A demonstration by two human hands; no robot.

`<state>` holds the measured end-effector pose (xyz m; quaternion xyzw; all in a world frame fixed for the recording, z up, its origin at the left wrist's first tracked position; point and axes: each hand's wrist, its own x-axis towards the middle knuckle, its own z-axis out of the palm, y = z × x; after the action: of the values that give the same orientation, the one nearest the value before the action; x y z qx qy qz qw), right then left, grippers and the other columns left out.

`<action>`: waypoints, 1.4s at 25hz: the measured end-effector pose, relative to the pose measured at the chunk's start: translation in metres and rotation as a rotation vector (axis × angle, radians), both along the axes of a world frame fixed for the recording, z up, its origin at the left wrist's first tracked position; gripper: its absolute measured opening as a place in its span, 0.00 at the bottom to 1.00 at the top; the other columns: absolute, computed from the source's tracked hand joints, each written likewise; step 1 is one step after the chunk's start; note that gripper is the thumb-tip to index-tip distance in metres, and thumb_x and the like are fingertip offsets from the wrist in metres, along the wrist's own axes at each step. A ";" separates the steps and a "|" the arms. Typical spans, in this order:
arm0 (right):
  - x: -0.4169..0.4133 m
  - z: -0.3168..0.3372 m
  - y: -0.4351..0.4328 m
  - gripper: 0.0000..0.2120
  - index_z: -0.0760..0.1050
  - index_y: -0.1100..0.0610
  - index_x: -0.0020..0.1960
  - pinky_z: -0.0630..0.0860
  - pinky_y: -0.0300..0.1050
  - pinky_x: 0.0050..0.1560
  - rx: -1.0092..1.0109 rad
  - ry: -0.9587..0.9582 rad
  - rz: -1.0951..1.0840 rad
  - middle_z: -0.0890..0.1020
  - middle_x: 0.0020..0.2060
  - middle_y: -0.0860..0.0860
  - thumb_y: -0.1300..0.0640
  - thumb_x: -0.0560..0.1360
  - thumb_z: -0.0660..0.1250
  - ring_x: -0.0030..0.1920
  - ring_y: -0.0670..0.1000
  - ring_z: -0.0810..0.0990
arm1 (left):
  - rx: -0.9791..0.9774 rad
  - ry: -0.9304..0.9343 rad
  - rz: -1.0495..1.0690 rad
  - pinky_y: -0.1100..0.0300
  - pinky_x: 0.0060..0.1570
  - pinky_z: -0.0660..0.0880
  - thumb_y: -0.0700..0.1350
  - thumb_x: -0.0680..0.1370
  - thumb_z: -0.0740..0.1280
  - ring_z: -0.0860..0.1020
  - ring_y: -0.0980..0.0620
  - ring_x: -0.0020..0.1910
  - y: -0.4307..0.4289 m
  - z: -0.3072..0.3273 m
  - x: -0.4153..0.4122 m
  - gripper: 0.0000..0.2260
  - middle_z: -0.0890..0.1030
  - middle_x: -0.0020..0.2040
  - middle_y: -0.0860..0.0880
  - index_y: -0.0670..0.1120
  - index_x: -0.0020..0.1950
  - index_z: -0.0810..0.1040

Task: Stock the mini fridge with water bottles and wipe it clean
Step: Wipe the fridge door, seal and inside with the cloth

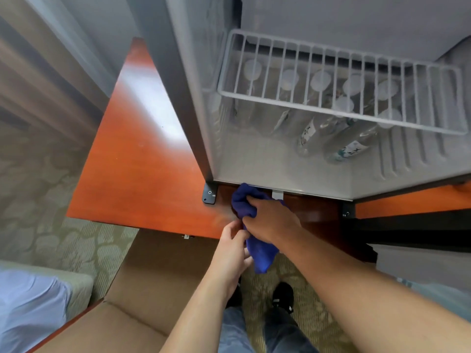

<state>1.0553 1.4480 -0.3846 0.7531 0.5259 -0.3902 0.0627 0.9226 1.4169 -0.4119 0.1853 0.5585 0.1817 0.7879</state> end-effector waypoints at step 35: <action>0.087 0.256 -0.404 0.22 0.75 0.41 0.71 0.66 0.21 0.51 0.818 0.182 -0.419 0.80 0.54 0.42 0.51 0.77 0.70 0.50 0.41 0.80 | 0.686 -0.086 -0.257 0.46 0.60 0.79 0.42 0.81 0.67 0.85 0.45 0.55 -0.256 0.229 0.088 0.09 0.87 0.52 0.44 0.44 0.60 0.80</action>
<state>1.1427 1.0439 -0.1285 0.7687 0.4763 -0.2198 -0.3659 1.0103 1.1609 -0.1834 0.4994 0.4037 0.2655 0.7191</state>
